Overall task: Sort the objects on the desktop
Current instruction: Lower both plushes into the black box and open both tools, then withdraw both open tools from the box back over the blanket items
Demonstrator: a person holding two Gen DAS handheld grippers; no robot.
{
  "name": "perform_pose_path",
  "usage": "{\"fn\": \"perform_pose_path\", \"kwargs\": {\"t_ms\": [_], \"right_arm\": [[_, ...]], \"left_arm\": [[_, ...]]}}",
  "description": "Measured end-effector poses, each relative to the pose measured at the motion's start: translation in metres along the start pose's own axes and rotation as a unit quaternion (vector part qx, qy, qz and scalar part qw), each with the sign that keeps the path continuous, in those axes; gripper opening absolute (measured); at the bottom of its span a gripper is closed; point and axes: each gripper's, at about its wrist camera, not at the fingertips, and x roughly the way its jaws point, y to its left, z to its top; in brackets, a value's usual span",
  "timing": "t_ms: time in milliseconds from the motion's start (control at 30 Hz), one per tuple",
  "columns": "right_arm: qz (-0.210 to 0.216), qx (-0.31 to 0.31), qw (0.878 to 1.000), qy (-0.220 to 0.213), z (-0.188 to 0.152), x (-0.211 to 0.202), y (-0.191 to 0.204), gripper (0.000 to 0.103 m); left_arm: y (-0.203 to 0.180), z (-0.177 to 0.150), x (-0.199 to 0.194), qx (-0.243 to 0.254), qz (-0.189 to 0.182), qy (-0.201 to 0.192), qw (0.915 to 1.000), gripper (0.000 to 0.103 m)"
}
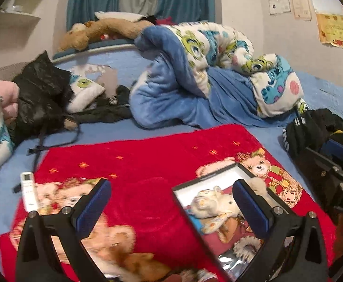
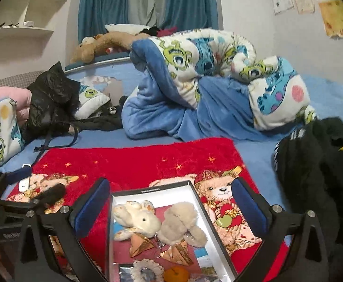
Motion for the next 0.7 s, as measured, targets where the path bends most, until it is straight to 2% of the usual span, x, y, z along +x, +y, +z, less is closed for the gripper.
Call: {"fn": "perform_pose_path", "kwargs": {"t_ms": [100,333,500,700], "right_arm": [[-0.001,-0.003,1.000,-0.014,0.011,-0.027,0.013,0.103],[0.029,-0.002,0.999,-0.045,0.023,-0.081,0.050,0.103],[0.055,0.002,0.997,-0.048,0.013,-0.111,0.078,0.103],[0.067,-0.004,0.996,-0.064,-0.005,-0.143,0.103,0.103]], "left_arm": [[0.021,0.008,-0.036,-0.003,0.014,-0.016,0.9998,0.103],[0.078,0.012,-0.127,-0.021,0.036,-0.052,0.9978,0.103],[0.100,-0.010,-0.176,-0.031,0.040,-0.063,0.9967,0.103],[0.098,-0.050,-0.205,-0.018,0.030,-0.053,0.9980,0.103]]}}
